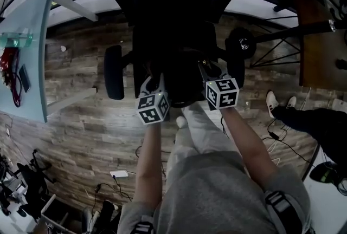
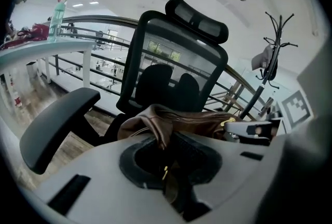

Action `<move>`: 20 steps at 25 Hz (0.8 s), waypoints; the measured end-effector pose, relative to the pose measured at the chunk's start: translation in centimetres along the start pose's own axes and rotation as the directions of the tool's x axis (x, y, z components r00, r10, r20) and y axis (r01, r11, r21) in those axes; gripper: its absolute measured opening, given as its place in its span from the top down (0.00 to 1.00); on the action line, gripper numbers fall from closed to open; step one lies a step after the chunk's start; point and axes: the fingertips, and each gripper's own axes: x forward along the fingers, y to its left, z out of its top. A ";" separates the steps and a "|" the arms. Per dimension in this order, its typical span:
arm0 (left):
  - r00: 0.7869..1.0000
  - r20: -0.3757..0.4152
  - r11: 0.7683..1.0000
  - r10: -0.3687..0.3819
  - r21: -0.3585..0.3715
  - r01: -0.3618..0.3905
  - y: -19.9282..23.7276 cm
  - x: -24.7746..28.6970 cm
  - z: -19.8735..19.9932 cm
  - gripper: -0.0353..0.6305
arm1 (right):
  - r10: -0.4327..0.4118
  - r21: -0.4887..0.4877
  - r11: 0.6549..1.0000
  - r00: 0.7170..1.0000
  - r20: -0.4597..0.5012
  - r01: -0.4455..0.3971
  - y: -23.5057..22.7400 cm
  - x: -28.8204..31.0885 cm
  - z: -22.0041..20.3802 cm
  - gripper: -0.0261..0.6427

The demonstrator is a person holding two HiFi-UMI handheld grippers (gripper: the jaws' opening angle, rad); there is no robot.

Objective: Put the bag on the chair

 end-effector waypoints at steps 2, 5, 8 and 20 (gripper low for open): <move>1.000 -0.018 1.000 0.007 0.001 -0.007 0.4 1.1 -0.5 0.88 | -0.004 0.006 1.000 1.000 -0.012 0.004 -0.5 0.8 -0.6 0.86; 0.999 -0.043 1.000 0.017 -0.002 -0.017 0.9 2.4 -1.3 0.88 | -0.008 0.012 1.000 0.999 -0.031 0.009 -1.2 1.9 -1.6 0.86; 0.997 -0.070 1.000 0.028 -0.007 -0.029 1.5 3.5 -2.2 0.88 | -0.013 0.016 1.000 0.998 -0.054 0.014 -1.7 3.0 -2.4 0.86; 0.985 -0.161 0.997 0.060 -0.030 -0.065 3.1 6.3 -4.5 0.88 | -0.013 0.018 1.000 0.993 -0.113 0.015 -2.6 6.0 -4.2 0.85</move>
